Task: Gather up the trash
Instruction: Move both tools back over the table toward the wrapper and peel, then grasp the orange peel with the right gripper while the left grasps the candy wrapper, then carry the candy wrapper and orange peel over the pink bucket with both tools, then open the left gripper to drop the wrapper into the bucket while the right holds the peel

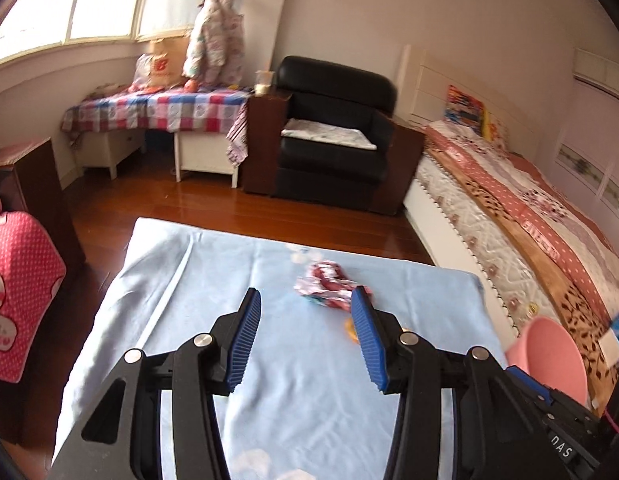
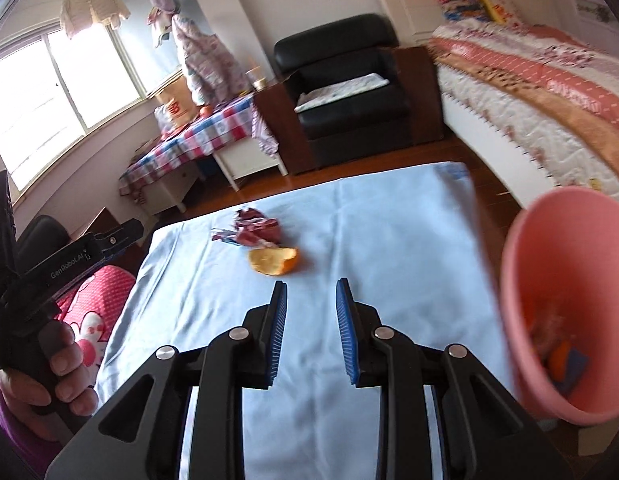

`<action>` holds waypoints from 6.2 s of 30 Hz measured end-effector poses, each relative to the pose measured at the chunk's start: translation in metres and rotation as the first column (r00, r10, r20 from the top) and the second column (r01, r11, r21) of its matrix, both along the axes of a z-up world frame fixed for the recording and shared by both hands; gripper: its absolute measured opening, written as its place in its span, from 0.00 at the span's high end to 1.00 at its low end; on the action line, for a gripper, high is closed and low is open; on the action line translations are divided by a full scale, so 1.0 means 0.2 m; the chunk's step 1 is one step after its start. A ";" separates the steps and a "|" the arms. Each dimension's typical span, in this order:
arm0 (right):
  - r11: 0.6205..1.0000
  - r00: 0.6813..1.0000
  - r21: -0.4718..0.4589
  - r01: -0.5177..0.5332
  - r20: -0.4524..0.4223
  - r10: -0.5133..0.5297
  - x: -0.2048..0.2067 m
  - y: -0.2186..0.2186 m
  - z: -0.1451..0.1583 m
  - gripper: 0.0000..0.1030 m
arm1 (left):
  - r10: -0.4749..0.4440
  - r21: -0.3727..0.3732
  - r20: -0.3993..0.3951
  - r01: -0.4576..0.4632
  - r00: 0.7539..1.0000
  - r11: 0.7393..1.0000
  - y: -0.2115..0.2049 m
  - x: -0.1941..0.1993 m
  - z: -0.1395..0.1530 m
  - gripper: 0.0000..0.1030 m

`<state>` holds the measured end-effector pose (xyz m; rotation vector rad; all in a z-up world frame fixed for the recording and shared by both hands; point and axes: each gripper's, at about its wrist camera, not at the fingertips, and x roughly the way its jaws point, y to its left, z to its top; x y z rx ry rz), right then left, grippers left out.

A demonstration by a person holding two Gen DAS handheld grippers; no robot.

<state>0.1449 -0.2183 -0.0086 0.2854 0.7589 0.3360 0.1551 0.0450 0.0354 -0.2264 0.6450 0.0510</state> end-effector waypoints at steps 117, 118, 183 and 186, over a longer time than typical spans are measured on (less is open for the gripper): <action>0.880 0.880 -0.003 0.474 0.031 -0.474 -0.50 -1.12 -0.05 0.93 | -0.522 0.010 0.030 0.522 0.852 0.853 -1.39 -0.31 0.07 0.93; 0.878 0.878 -0.006 0.478 0.029 -0.478 -0.49 -1.13 -0.05 0.93 | -0.525 0.012 0.026 0.525 0.850 0.851 -1.41 -0.30 0.06 0.93; 0.872 0.877 -0.116 0.476 -0.010 -0.480 -0.26 -1.23 -0.23 0.93 | -0.509 0.064 -0.154 0.523 0.847 0.850 -1.74 -0.09 -0.36 0.70; 0.872 0.878 -0.116 0.475 -0.012 -0.479 -0.25 -1.23 -0.24 0.93 | -0.505 0.058 -0.149 0.518 0.850 0.854 -1.73 -0.08 -0.36 0.63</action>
